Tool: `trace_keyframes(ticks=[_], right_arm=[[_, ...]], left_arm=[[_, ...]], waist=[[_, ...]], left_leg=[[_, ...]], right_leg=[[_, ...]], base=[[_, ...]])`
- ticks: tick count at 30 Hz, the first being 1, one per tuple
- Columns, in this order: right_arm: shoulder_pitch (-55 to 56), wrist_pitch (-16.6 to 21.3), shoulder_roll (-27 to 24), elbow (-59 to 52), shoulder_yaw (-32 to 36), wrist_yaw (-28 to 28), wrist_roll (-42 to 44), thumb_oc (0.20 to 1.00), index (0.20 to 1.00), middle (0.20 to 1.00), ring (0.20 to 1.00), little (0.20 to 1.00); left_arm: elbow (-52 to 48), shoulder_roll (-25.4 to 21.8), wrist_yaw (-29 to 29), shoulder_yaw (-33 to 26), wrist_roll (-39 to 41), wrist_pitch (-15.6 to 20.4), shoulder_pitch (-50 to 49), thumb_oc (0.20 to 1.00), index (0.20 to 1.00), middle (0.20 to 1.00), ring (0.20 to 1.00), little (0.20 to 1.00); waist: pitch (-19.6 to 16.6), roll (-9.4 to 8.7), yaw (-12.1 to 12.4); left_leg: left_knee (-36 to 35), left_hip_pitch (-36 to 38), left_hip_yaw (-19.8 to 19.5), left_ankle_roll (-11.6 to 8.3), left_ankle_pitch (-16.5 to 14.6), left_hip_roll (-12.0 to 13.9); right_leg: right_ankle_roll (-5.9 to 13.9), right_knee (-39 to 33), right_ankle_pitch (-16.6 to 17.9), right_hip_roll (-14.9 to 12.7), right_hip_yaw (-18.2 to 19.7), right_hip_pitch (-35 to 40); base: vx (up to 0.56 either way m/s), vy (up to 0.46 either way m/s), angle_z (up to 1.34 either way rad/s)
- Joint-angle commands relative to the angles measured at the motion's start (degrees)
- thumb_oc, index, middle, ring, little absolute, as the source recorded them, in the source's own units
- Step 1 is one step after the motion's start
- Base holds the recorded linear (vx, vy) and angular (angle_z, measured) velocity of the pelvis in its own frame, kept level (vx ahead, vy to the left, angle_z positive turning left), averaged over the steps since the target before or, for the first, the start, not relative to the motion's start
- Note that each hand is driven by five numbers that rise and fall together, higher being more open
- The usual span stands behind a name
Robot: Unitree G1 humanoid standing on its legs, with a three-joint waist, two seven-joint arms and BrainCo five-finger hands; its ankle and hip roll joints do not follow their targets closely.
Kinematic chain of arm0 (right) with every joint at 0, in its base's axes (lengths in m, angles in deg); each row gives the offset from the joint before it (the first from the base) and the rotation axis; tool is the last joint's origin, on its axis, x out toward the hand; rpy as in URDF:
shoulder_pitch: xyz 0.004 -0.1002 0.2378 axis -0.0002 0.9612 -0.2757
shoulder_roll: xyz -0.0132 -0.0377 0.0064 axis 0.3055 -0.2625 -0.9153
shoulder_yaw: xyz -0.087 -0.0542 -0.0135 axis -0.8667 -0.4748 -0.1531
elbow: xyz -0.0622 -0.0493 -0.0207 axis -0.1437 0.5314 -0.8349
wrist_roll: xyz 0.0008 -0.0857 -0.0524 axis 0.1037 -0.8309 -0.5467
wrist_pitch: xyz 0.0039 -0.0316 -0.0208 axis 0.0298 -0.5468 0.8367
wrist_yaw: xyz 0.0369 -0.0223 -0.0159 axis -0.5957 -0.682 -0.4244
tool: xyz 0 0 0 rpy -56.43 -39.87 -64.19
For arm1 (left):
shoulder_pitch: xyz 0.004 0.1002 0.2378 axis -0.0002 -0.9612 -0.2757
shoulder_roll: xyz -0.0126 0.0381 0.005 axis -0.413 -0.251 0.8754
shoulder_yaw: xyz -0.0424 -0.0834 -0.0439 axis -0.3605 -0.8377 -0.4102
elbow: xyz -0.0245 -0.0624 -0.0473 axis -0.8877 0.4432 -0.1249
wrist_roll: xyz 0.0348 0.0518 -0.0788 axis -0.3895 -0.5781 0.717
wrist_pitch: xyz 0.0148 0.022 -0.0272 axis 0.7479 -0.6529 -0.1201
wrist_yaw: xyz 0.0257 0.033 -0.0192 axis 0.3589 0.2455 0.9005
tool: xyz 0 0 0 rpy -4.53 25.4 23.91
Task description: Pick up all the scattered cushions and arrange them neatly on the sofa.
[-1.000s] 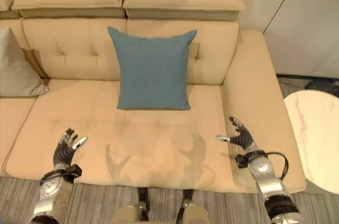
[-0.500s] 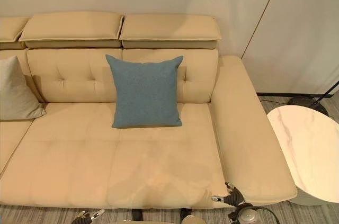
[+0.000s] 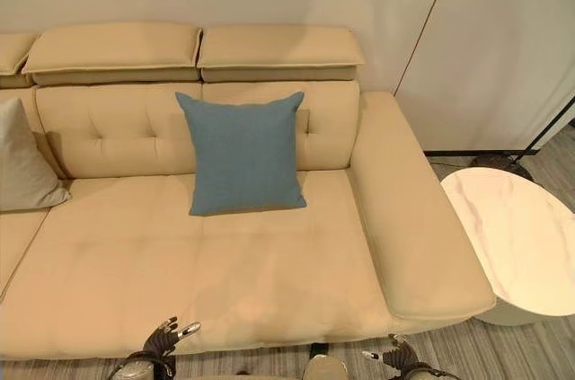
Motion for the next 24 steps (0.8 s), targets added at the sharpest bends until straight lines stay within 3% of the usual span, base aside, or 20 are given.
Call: trace_keyframes(ticks=[1,3,4,6,9,11,15,24], right_arm=[[-4.76,0.14,-0.81,-2.66,-2.65,0.65,-2.85,1.0,1.0,1.0,1.0,1.0],[-5.35,0.0,-0.21,-2.97,-3.01,0.73,-2.99,1.0,1.0,1.0,1.0,1.0],[-5.61,0.11,0.14,-2.72,-3.04,0.93,-2.81,1.0,1.0,1.0,1.0,1.0],[-5.19,0.4,0.26,-2.49,-2.5,0.81,-2.48,1.0,1.0,1.0,1.0,1.0],[-4.25,0.47,0.65,-1.41,-2.1,0.57,-2.34,1.0,1.0,1.0,1.0,1.0],[-4.31,0.33,0.87,-0.91,-2.31,0.74,-2.53,1.0,1.0,1.0,1.0,1.0],[-4.8,0.33,0.17,-0.78,-2.68,0.82,-2.83,1.0,1.0,1.0,1.0,1.0],[-4.37,0.14,-0.57,0.54,-3.55,0.66,-3.51,1.0,1.0,1.0,1.0,1.0]], left_arm=[[-0.2,-1.27,1.19,-2.76,-1.87,0.88,-0.99,1.0,1.0,1.0,1.0,1.0],[0.48,-2.17,1.64,-3.5,-2.33,0.63,-0.67,1.0,1.0,1.0,1.0,1.0],[1.49,-2.9,1.99,-3.78,-3.31,0.56,-0.88,1.0,1.0,1.0,1.0,1.0],[2.23,-3.34,1.7,-3.89,-3.71,0.27,-1.32,1.0,1.0,1.0,1.0,1.0],[3.0,-3.48,1.33,-4.16,-4.14,0.13,-1.96,1.0,1.0,1.0,1.0,1.0],[3.71,-3.52,1.48,-4.61,-4.73,0.11,-2.32,1.0,1.0,1.0,1.0,1.0],[3.76,-2.73,1.12,-5.59,-3.55,-0.03,-3.64,1.0,1.0,1.0,1.0,1.0],[3.12,-2.56,0.81,-5.12,-3.53,-0.46,-2.02,1.0,1.0,1.0,1.0,1.0]], waist=[[2.61,1.14,2.3],[3.47,1.36,2.29],[3.83,1.97,3.12],[3.2,2.3,3.73],[1.3,1.56,5.17],[0.34,0.68,5.69],[-0.97,0.79,5.97],[-1.5,0.74,5.31]], left_leg=[[-1.58,3.71,-2.45,-5.37,-1.65,1.65],[-2.09,2.73,-2.25,-4.85,-0.56,2.72],[-2.09,1.45,-1.52,-4.56,0.73,3.67],[-2.07,0.25,-1.07,-4.32,1.83,4.28],[-1.76,-0.96,-0.3,-5.29,2.01,4.51],[-1.39,-1.46,0.18,-6.03,2.16,4.55],[-1.19,-0.77,1.55,-6.27,2.18,5.23],[-2.09,1.0,2.35,-7.08,2.43,6.5]], right_leg=[[4.41,-1.27,5.77,3.4,1.01,-1.85],[4.36,2.21,4.37,3.54,3.89,-3.56],[2.62,7.35,-0.6,4.69,4.41,-1.95],[1.11,12.82,-4.46,6.14,3.95,0.02],[0.88,9.21,-7.28,6.42,1.79,4.71],[0.87,3.23,-7.74,6.89,0.7,7.62],[1.0,-1.62,-6.82,7.97,1.64,9.26],[0.7,-5.51,-6.11,9.17,1.46,12.14]], base=[[-0.17,0.021,-0.48],[-0.27,0.036,-0.22],[-0.34,0.069,-0.06],[-0.21,0.031,-0.06],[-0.05,-0.067,0.02],[-0.01,-0.11,-0.01],[0.04,-0.077,-0.05],[0.03,-0.051,-0.12]])
